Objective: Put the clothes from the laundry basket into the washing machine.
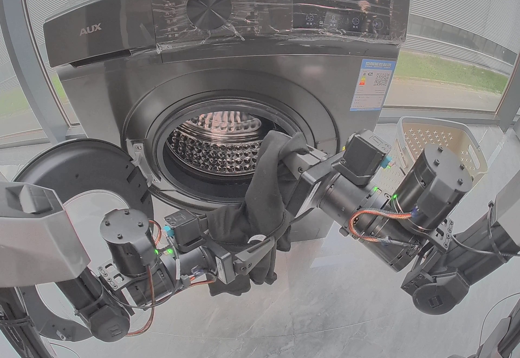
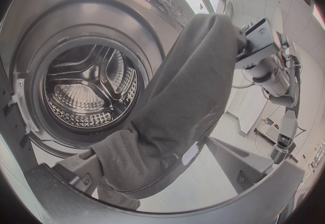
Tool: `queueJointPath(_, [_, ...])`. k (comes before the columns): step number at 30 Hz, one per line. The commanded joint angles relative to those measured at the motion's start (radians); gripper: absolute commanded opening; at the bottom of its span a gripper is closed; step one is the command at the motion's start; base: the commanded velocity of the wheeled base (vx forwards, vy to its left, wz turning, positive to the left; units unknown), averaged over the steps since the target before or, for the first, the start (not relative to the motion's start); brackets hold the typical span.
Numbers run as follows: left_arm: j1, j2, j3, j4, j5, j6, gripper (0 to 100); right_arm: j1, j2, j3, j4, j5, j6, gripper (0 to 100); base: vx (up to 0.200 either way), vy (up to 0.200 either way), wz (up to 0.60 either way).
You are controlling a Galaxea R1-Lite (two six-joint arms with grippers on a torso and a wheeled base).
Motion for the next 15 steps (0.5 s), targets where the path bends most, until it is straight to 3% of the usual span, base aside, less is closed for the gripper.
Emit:
queueJointPath(1, [-0.002,0.089,-0.047,-0.001,-0.001,0.000,100,0.022,-0.001,-0.002,0.000,-0.001,0.000,0,0.000,0.000,0.00])
queueJointPath(7, [0.008,0.177,-0.126,-0.003,0.010,0.006,100,0.048,-0.013,0.008,-0.001,-0.007,-0.003,0,0.000,0.000,0.00])
queueJointPath(12, [0.023,0.232,-0.202,-0.004,0.075,0.006,100,0.058,-0.038,0.031,-0.001,-0.011,-0.003,0,0.000,0.000,0.00])
queueJointPath(15, [0.031,0.258,-0.232,-0.003,0.081,0.006,100,0.068,-0.044,0.051,-0.004,-0.011,-0.003,0,0.000,0.000,0.00])
